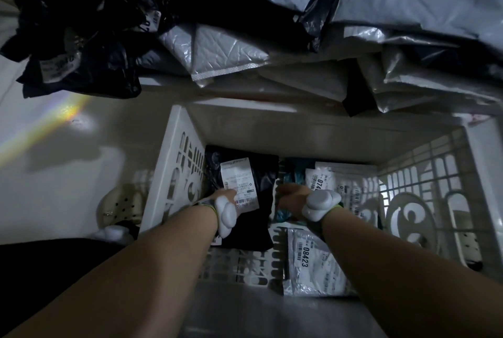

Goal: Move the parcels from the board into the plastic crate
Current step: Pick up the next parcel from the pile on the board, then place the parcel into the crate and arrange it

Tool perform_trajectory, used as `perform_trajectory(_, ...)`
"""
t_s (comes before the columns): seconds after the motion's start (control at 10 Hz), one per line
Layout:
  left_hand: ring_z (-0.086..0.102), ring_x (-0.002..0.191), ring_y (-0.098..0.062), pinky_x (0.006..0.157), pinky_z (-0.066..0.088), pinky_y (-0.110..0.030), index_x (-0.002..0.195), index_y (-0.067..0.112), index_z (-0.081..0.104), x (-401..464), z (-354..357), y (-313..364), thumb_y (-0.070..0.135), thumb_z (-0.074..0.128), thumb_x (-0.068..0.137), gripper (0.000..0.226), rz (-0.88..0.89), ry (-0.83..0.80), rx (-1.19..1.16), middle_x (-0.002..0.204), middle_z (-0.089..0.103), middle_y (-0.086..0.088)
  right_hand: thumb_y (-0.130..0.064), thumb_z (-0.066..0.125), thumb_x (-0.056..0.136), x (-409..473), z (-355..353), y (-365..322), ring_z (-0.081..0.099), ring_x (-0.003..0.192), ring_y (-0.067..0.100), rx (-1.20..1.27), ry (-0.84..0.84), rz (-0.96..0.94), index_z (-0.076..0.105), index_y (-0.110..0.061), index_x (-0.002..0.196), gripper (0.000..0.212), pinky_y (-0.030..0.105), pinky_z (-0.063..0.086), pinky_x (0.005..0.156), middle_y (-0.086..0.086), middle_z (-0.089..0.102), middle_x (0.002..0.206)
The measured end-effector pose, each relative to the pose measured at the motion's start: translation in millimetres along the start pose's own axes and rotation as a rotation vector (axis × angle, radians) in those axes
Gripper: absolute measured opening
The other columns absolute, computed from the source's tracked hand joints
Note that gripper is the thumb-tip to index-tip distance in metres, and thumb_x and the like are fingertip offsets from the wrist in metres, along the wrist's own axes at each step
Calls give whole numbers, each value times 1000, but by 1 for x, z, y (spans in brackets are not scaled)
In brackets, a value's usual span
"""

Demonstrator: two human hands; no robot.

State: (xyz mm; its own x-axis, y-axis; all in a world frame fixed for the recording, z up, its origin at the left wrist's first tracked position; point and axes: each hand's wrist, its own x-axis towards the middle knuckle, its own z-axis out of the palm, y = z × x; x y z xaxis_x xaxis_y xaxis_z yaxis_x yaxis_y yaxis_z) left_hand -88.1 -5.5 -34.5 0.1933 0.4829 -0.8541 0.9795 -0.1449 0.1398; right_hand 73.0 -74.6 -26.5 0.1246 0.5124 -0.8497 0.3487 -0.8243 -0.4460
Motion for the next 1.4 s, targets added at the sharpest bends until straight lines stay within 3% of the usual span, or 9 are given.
perform_trajectory(0.2, 45, 131, -25, 105, 35, -28, 138, 4, 44, -24, -20, 9, 17, 45, 98, 42, 5, 80, -70, 142, 47, -13, -19, 57, 88, -22, -12, -1, 55, 115, 21, -63, 49, -30, 49, -21, 136, 49, 34, 43, 103, 3, 56, 133)
perform_trajectory(0.3, 47, 119, -19, 94, 35, -22, 127, 7, 48, -42, -31, 21, 17, 34, 102, 30, 54, 86, -90, 125, 55, -7, -25, 63, 84, -34, -21, 0, 57, 116, 25, -6, 125, -61, 52, -21, 134, 52, 40, 46, 103, 5, 61, 122)
perform_trajectory(0.4, 40, 96, -13, 74, 32, -22, 121, 10, 55, -55, -36, 30, 13, 38, 100, 27, 128, 124, -142, 120, 58, -10, -14, 60, 86, -54, -30, -1, 63, 102, 29, 91, 146, -78, 54, -17, 130, 45, 47, 52, 94, 7, 61, 106)
perform_trajectory(0.5, 57, 107, -25, 69, 45, -25, 133, 3, 50, -80, -43, 41, 11, 40, 100, 36, 203, 146, -244, 133, 55, -16, -16, 61, 83, -78, -41, -2, 66, 92, 27, 154, 232, -121, 55, -21, 126, 44, 44, 57, 85, 7, 65, 103)
perform_trajectory(0.6, 60, 111, -29, 90, 48, -33, 132, 6, 52, -104, -50, 49, 15, 43, 99, 35, 280, 194, -346, 127, 59, -13, -8, 61, 85, -101, -47, -7, 58, 85, 25, 241, 276, -155, 55, -14, 123, 39, 37, 54, 70, 10, 61, 99)
perform_trajectory(0.8, 54, 70, -14, 52, 40, -17, 124, 4, 56, -140, -65, 62, 8, 44, 98, 29, 401, 284, -561, 119, 63, -17, -3, 55, 91, -152, -62, -21, 59, 85, 24, 374, 323, -280, 56, -13, 125, 36, 31, 48, 61, 6, 59, 108)
perform_trajectory(1.1, 52, 63, -11, 41, 39, -11, 118, -1, 56, -198, -86, 70, 4, 41, 98, 26, 511, 393, -666, 101, 60, -11, 0, 52, 92, -211, -77, -20, 59, 69, 21, 647, 403, -432, 57, -12, 108, 21, 31, 46, 58, 7, 61, 98)
perform_trajectory(1.3, 57, 59, -8, 49, 32, -20, 103, 13, 52, -223, -112, 77, 7, 38, 99, 16, 588, 386, -685, 84, 61, 0, -1, 53, 91, -231, -87, -19, 61, 69, 21, 675, 453, -474, 59, -17, 93, 17, 31, 46, 61, 9, 62, 99)
perform_trajectory(1.4, 58, 43, 0, 47, 34, -19, 89, 15, 54, -231, -128, 80, 6, 39, 99, 21, 613, 394, -741, 83, 61, -2, -2, 54, 90, -238, -90, -26, 61, 67, 21, 698, 455, -492, 59, -19, 90, 18, 30, 47, 60, 10, 63, 98)
